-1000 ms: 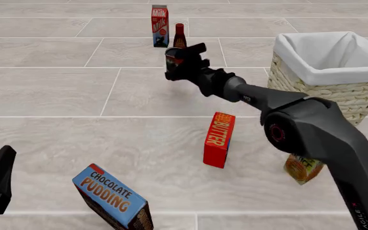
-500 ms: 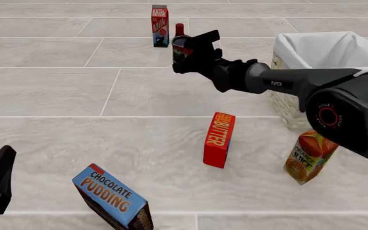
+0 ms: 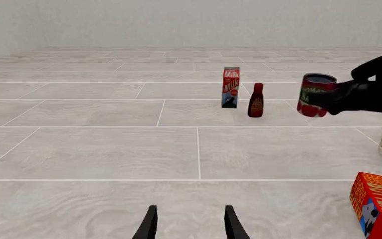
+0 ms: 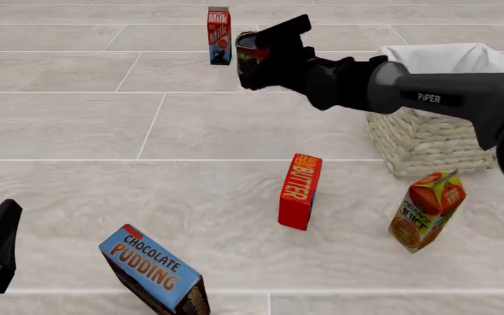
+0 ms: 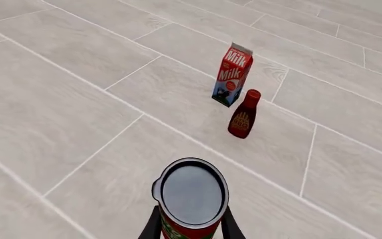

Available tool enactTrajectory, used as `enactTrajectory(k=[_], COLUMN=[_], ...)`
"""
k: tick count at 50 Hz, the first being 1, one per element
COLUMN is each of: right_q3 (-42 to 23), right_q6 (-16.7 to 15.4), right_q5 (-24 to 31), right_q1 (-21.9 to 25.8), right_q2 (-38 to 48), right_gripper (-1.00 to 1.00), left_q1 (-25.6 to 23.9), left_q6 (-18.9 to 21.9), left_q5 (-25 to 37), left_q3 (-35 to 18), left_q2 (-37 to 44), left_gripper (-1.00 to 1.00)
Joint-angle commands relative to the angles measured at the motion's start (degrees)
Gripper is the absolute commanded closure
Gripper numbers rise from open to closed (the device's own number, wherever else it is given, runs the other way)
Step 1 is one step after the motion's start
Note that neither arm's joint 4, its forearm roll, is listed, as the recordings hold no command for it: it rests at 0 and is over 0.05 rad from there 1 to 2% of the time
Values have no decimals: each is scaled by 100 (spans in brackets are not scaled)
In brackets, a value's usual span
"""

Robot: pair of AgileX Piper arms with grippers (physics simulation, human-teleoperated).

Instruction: Pick the tomato sauce and place it in the basket.

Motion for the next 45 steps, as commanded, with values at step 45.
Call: enactTrajectory(k=[45], right_q3=[-1010], right_q6=[274], right_q5=[3275], right_q1=[-555], right_q2=[-1232], right_gripper=[100], left_q1=[0], left_q6=[-1], left_q5=[0], left_q3=[0], left_q2=[0], left_gripper=[-100])
